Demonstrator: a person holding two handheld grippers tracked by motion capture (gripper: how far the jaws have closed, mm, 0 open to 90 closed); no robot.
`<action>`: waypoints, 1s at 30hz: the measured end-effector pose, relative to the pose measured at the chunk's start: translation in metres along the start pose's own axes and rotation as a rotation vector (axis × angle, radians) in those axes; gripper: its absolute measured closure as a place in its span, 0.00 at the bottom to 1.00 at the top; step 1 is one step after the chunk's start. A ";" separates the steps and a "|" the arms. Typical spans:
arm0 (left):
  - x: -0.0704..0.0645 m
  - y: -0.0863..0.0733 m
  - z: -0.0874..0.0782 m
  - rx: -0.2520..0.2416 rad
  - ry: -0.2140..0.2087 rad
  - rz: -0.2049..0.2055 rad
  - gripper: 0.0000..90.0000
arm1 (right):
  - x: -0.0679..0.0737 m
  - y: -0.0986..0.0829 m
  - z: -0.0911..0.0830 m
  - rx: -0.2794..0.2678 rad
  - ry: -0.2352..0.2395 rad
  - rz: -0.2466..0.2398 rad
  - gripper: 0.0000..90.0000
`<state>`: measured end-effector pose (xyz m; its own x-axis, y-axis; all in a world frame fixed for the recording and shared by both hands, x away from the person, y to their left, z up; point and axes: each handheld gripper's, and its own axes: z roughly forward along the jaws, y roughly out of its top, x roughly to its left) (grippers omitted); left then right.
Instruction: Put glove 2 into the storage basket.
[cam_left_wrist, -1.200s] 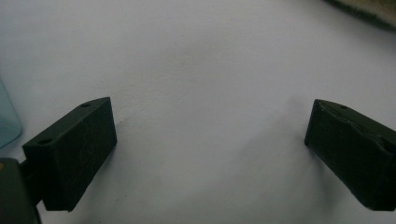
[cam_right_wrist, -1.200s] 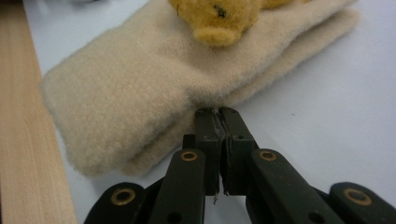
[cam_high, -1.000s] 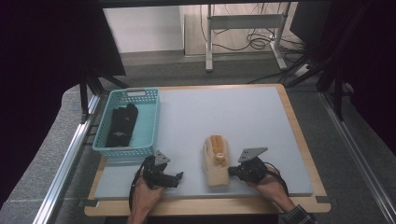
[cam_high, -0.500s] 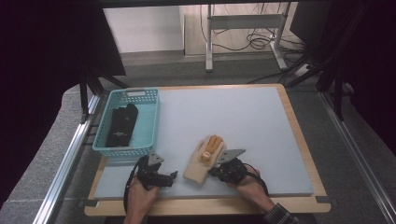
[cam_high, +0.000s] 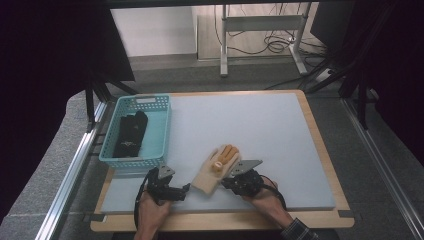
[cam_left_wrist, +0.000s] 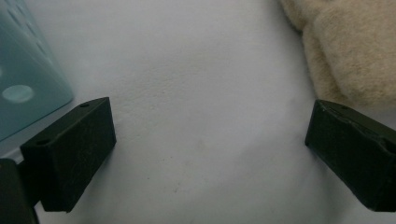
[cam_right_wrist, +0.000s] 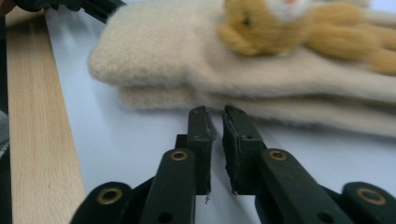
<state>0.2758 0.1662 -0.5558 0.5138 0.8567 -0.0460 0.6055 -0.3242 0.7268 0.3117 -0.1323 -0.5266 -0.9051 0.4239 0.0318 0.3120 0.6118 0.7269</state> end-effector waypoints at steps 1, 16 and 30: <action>0.000 0.000 0.000 0.000 0.000 0.000 0.02 | -0.002 -0.001 -0.003 -0.002 -0.009 0.002 0.84; 0.000 0.000 0.000 0.004 0.000 -0.001 0.02 | -0.055 -0.044 -0.067 -0.039 -0.242 0.158 0.43; 0.000 0.001 0.000 0.005 -0.004 -0.004 0.02 | -0.087 -0.081 -0.092 -0.067 -0.434 0.255 0.29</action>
<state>0.2767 0.1661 -0.5556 0.5133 0.8567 -0.0516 0.6111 -0.3226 0.7228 0.3383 -0.2801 -0.5252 -0.5947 0.8014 -0.0635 0.4757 0.4144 0.7759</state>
